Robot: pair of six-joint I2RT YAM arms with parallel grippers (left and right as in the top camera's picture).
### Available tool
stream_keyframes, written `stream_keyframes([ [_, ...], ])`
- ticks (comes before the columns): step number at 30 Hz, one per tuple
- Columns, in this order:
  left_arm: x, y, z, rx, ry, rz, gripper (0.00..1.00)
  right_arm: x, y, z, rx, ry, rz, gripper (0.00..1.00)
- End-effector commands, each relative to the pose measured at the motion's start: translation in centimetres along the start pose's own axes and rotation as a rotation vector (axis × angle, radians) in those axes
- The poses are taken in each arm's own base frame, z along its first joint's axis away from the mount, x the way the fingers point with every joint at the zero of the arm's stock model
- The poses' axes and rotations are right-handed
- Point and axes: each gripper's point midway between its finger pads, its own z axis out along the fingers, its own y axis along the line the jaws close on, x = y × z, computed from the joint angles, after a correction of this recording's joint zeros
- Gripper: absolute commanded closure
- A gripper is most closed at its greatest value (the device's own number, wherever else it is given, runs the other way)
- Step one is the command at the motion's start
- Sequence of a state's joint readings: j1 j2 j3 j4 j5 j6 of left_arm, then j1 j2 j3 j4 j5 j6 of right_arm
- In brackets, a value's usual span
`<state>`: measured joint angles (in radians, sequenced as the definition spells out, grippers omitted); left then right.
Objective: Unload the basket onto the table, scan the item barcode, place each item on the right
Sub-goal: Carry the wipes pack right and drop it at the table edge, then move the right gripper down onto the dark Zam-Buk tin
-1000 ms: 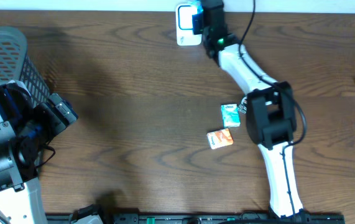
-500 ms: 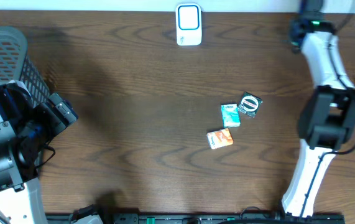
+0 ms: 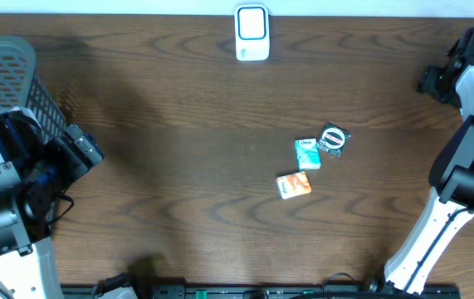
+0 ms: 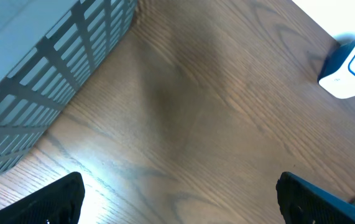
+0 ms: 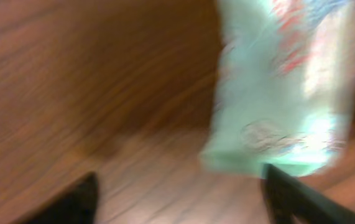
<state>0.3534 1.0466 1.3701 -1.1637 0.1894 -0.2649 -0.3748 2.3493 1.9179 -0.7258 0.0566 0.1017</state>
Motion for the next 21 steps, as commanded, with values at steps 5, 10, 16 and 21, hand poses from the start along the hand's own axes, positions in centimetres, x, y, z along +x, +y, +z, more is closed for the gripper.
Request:
stream_keyframes([
  [5, -0.3, -0.2, -0.4, 0.01, -0.011, -0.004, 0.02, 2.4, 6.3, 0.7, -0.182, 0.024, -0.05, 0.64],
  [10, -0.3, -0.2, -0.4, 0.01, -0.011, -0.004, 0.03, 6.3, 12.0, 0.2, -0.394, 0.134, -0.093, 0.54],
  [16, -0.3, -0.2, -0.4, 0.01, -0.011, -0.004, 0.02, 10.6, 17.8, -2.7, -0.611, 0.296, -0.124, 0.45],
  [21, -0.3, -0.2, -0.4, 0.01, -0.011, -0.004, 0.02, 12.9, 19.1, -5.5, -0.6, 0.383, -0.142, 0.48],
])
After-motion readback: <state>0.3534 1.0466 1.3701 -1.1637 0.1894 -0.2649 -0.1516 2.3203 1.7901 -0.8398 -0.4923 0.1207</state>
